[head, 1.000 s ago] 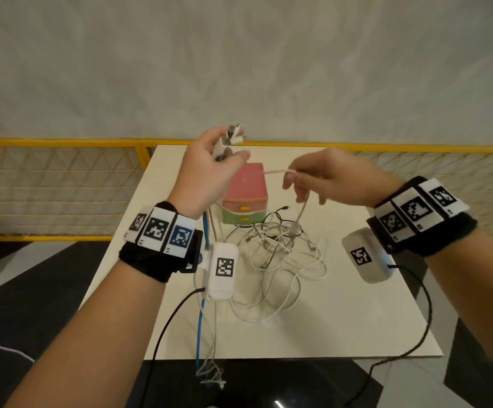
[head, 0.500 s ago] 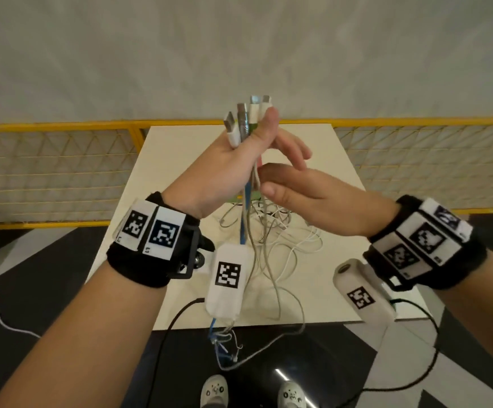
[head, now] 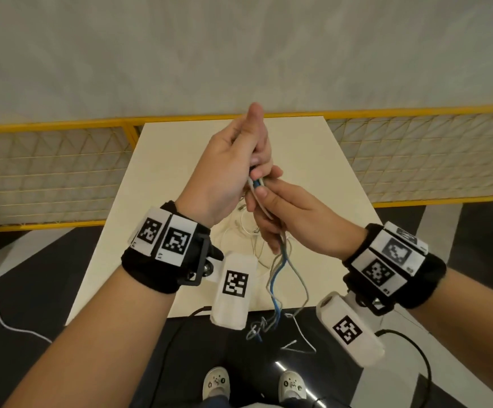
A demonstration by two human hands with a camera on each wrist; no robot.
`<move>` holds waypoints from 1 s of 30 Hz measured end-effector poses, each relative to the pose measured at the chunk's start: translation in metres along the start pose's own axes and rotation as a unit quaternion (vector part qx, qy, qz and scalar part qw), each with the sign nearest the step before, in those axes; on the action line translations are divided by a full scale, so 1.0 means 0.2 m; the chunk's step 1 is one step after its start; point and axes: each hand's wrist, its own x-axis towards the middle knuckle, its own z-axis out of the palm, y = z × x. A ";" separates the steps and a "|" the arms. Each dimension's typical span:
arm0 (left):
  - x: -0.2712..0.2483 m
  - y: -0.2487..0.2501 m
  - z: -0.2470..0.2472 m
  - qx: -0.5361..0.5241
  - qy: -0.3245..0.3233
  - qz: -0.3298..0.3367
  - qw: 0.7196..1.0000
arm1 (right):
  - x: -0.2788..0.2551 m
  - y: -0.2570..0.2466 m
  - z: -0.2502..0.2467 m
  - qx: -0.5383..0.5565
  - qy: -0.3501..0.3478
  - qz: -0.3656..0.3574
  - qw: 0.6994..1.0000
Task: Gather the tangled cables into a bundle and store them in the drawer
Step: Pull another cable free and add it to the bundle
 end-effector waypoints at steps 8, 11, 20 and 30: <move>0.03 -0.01 -0.02 0.022 -0.069 -0.015 0.997 | -0.01 0.00 -0.02 0.015 0.007 0.008 1.000; 0.03 -0.02 -0.04 0.070 -0.079 -0.012 0.994 | -0.01 0.00 -0.01 0.017 0.002 -0.012 1.000; -0.03 -0.03 0.01 0.196 -0.078 -0.059 0.976 | 0.04 -0.02 -0.04 -0.020 0.049 -0.043 0.998; 0.06 0.02 -0.04 0.085 0.086 0.075 0.990 | 0.06 0.29 -0.08 -0.280 -0.035 -0.001 0.959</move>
